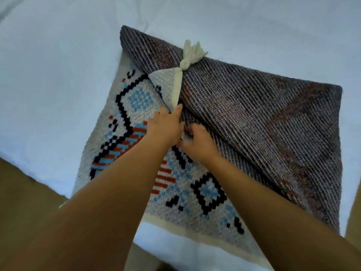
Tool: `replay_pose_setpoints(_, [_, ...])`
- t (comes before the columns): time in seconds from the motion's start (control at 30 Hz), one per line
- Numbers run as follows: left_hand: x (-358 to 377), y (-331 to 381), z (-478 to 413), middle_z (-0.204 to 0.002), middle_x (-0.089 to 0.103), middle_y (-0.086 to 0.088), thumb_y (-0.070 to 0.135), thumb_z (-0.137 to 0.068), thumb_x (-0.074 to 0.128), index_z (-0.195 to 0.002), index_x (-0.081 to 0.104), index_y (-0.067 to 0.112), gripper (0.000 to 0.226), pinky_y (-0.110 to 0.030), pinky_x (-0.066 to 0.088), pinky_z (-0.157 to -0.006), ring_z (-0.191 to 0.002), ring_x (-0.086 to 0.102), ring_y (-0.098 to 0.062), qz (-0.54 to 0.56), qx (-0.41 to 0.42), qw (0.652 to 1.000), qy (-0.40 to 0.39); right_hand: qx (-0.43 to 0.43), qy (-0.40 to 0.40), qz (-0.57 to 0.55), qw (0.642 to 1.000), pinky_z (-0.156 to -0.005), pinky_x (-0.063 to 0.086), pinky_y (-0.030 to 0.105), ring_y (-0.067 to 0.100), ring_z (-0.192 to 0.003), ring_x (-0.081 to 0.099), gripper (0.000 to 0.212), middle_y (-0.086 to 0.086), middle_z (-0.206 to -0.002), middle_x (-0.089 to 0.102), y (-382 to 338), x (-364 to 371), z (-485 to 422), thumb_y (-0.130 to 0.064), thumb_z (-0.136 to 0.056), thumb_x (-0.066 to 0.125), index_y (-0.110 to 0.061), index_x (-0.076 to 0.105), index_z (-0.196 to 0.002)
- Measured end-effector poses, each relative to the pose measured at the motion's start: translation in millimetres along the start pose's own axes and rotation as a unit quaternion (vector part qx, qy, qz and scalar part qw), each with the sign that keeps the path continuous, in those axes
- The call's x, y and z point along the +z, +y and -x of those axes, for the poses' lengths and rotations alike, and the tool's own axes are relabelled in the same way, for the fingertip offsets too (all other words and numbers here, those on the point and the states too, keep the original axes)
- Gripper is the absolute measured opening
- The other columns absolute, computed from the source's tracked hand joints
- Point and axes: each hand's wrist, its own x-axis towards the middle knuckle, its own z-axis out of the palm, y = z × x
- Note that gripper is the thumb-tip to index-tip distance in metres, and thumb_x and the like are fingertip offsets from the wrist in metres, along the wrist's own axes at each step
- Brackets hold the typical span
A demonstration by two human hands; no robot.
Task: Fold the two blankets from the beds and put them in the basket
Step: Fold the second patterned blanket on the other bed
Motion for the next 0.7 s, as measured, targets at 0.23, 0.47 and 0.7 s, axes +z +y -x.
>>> replay_pose_setpoints(0.23, [3,-11,-29,-0.134,0.035,-0.016,0.028,-0.096,0.039,-0.133,0.032,0.01,0.042,-0.044,0.04,-0.087,-0.115,0.046,-0.033,0.025,-0.041,0.998,0.033,-0.028,0.048,0.095,0.994,-0.066,0.037,0.032,0.027,-0.095,0.05,0.032,0.011,-0.108,0.05,-13,19,-29,-0.035,-0.086,0.056,-0.009,0.051,-0.103])
replay_pose_setpoints(0.47, [10,-60,13,-0.131,0.043,-0.014,0.032,-0.094,0.042,-0.129,0.037,0.006,0.044,-0.042,0.042,-0.082,-0.109,0.051,-0.031,-0.033,-0.037,0.998,0.05,-0.065,0.043,0.187,0.979,-0.069,0.032,0.031,0.029,-0.099,0.049,0.017,0.014,-0.108,0.053,-38,34,-15,-0.018,-0.092,0.043,-0.005,0.052,-0.097])
replay_pose_setpoints(0.7, [36,-129,96,-0.126,0.051,-0.009,0.035,-0.097,0.031,-0.125,0.043,0.01,0.039,-0.036,0.036,-0.066,-0.097,0.056,-0.03,-0.005,-0.013,0.997,0.081,-0.083,0.011,0.235,0.968,-0.072,0.039,0.036,0.03,-0.099,0.051,0.016,0.013,-0.108,0.055,-81,90,53,-0.016,-0.091,0.043,-0.005,0.053,-0.098])
